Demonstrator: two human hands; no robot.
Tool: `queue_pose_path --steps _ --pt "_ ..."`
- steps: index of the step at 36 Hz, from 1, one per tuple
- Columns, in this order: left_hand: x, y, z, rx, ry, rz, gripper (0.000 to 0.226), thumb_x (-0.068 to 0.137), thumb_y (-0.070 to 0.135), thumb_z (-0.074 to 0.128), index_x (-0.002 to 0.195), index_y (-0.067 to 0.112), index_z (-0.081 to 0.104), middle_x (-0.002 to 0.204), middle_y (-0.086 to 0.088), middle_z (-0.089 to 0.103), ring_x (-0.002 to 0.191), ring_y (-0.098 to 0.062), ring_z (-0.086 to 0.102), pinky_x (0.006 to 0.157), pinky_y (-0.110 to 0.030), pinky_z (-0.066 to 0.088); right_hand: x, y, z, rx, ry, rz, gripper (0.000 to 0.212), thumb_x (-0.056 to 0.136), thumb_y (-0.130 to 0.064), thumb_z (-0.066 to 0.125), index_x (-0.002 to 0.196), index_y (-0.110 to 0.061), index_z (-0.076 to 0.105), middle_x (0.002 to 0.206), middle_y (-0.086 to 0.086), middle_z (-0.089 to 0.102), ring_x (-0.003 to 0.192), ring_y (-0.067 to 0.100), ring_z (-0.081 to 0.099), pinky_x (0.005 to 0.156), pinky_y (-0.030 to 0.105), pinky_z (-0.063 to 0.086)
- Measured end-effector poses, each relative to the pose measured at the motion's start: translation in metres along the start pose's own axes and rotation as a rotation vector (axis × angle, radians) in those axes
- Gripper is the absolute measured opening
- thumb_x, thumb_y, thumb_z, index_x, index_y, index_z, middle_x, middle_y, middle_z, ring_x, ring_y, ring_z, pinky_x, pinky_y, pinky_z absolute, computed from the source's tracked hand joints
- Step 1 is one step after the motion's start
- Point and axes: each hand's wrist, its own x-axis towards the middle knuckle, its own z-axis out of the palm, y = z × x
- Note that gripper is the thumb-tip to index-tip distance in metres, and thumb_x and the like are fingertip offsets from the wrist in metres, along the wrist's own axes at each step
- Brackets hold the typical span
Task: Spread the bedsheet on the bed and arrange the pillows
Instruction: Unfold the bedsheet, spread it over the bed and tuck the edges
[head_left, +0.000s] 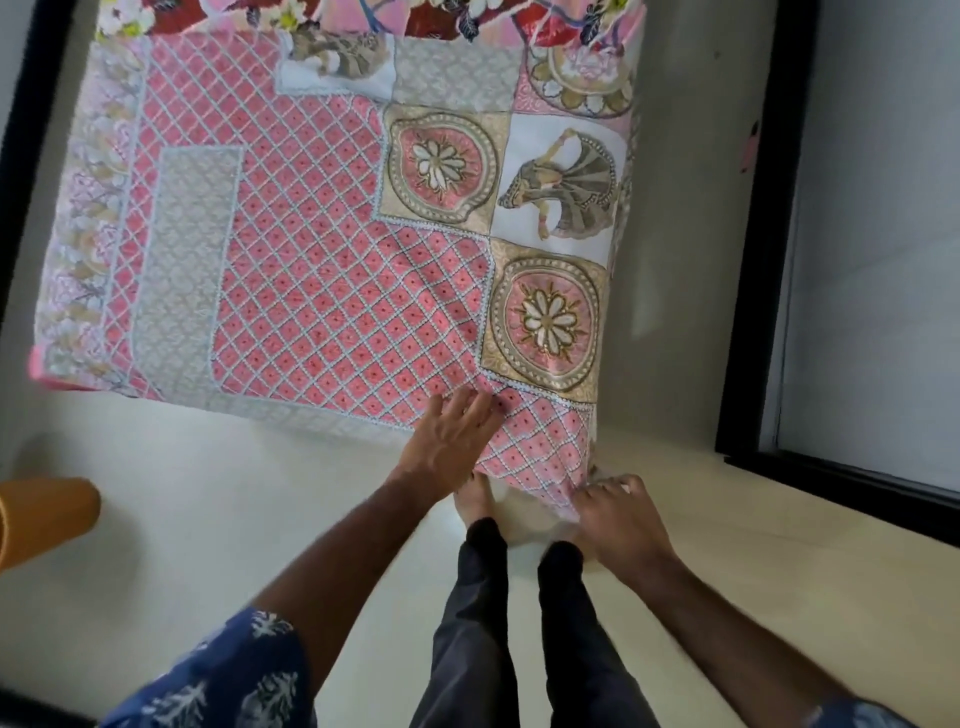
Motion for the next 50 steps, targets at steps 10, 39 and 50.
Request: queue_pose_path --steps 10,39,50 --pt "0.026 -0.019 -0.008 -0.275 0.124 -0.289 0.05 0.095 0.026 0.045 0.143 0.014 0.041 0.151 -0.011 0.042 0.14 -0.035 0.038 0.109 -0.059 0.04 0.079 0.08 -0.065 0.219 -0.157 0.205 0.032 0.092 -0.023 0.058 0.123 -0.015 0.058 0.123 0.009 0.058 0.118 0.032 0.057 0.097 0.044 0.047" --pt "0.093 -0.098 -0.034 -0.595 -0.067 -0.658 0.081 0.099 0.064 0.02 0.157 0.024 -0.021 0.162 -0.009 -0.026 0.15 -0.035 -0.022 0.122 -0.064 0.004 0.418 0.176 -0.329 0.128 0.191 0.192 0.078 0.074 -0.055 0.081 0.13 -0.011 0.048 0.131 0.014 0.056 0.124 0.038 0.05 0.101 0.049 0.042" --pt "0.137 -0.091 -0.072 -0.639 -0.228 -0.903 0.102 0.089 0.069 0.051 0.158 0.025 -0.01 0.167 -0.017 0.003 0.154 -0.04 0.0 0.123 -0.058 0.019 0.432 0.261 -0.358 0.422 -0.033 -0.046 0.029 0.083 -0.03 0.08 0.08 -0.01 0.058 0.069 -0.001 0.056 0.065 0.023 0.053 0.058 0.032 0.035"
